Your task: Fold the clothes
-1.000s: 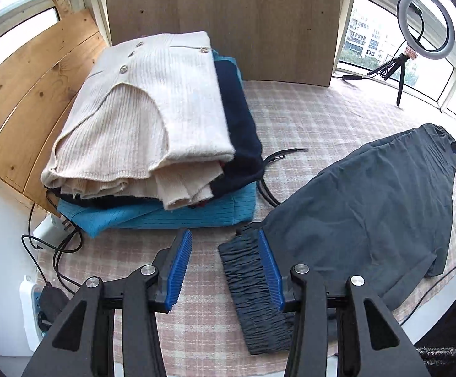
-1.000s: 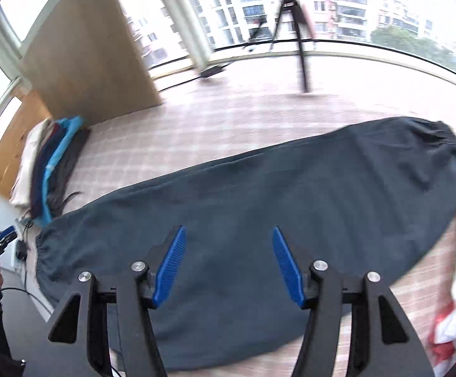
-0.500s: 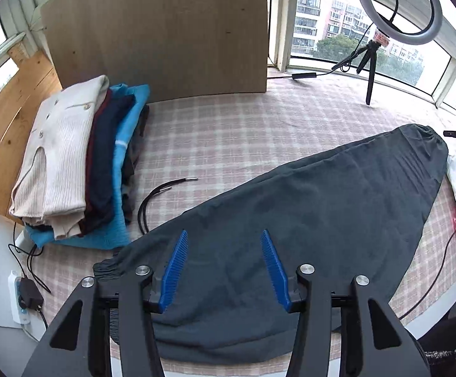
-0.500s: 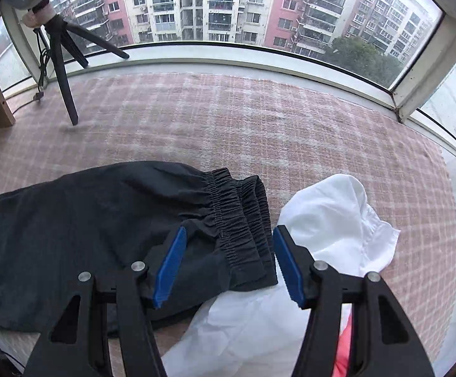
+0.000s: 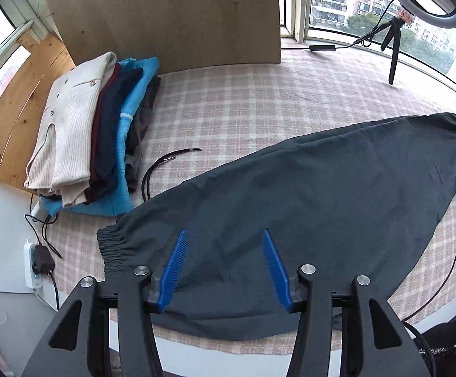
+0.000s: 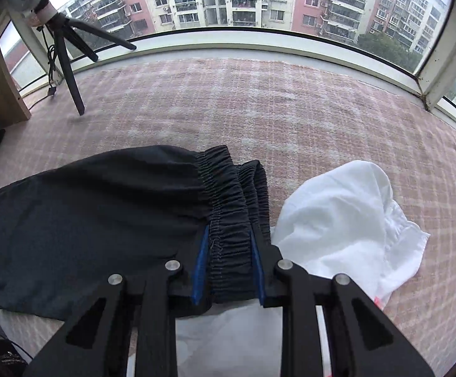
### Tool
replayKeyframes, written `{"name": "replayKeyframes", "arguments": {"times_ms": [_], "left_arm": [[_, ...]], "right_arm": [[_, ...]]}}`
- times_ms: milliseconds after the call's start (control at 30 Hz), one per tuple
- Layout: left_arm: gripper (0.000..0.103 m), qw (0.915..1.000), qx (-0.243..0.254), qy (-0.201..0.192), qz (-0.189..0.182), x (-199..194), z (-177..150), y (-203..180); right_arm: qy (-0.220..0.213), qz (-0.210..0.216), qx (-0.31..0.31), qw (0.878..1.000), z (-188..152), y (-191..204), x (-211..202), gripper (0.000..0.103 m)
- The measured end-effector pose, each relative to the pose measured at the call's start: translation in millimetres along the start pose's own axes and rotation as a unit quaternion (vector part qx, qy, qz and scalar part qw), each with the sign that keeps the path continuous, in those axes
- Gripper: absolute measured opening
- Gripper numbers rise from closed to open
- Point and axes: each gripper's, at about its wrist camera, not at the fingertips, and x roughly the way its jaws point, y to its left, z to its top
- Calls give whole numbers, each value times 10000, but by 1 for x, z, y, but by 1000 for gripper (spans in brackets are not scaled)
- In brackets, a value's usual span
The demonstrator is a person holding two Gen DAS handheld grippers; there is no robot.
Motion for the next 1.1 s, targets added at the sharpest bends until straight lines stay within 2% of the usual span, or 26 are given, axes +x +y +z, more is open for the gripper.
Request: {"name": "replayKeyframes", "arguments": {"times_ms": [67, 133, 200, 233, 267, 333, 467, 533, 633, 700, 733, 767, 800, 833, 1033, 1100], "left_arm": [[48, 10000, -37, 22, -38, 0, 0, -1], [48, 10000, -12, 53, -32, 2, 3, -4], [48, 9999, 70, 83, 9, 3, 4, -9], [48, 9999, 106, 87, 21, 3, 4, -11], [48, 9998, 148, 91, 9, 2, 5, -13], [49, 9998, 184, 122, 9, 1, 3, -15], [49, 9997, 59, 214, 96, 2, 0, -10], [49, 9996, -18, 261, 119, 3, -2, -7], [49, 9993, -71, 332, 143, 6, -5, -6], [49, 9993, -47, 355, 136, 8, -6, -8], [49, 9993, -21, 343, 130, 8, -6, -9], [49, 9994, -6, 321, 124, 7, -6, -9], [49, 9995, 9, 299, 118, 6, -5, -10], [49, 9996, 20, 263, 111, 5, -6, -8], [49, 10000, -28, 4, 77, -8, -16, 15], [49, 9998, -171, -89, 39, -12, -25, 34]], "right_arm": [[-27, 116, 192, 9997, 0, -7, -2, 26], [551, 48, -130, 9984, 3, 0, 17, 28], [760, -112, -269, 9967, 6, 4, 26, 32], [659, -72, -332, 9972, 12, 4, 24, 43], [545, -24, -395, 9977, 17, 4, 22, 59], [482, 39, -506, 9975, 26, 1, 24, 72], [729, 96, -693, 9949, 39, -10, 43, 72], [898, 321, -631, 9934, 40, -15, 53, 72], [862, 510, -640, 9929, 36, -15, 56, 73], [811, 667, -583, 9928, 33, -13, 51, 68], [785, 746, -553, 9926, 31, -12, 48, 39], [759, 825, -523, 9923, 29, -10, 45, 27], [733, 904, -493, 9920, 28, -9, 42, 25], [669, 885, -460, 9928, 28, -7, 38, 18], [88, 1169, 320, 9926, 25, -8, -15, 15], [40, 1155, 553, 9918, 22, 0, -33, 15]]}}
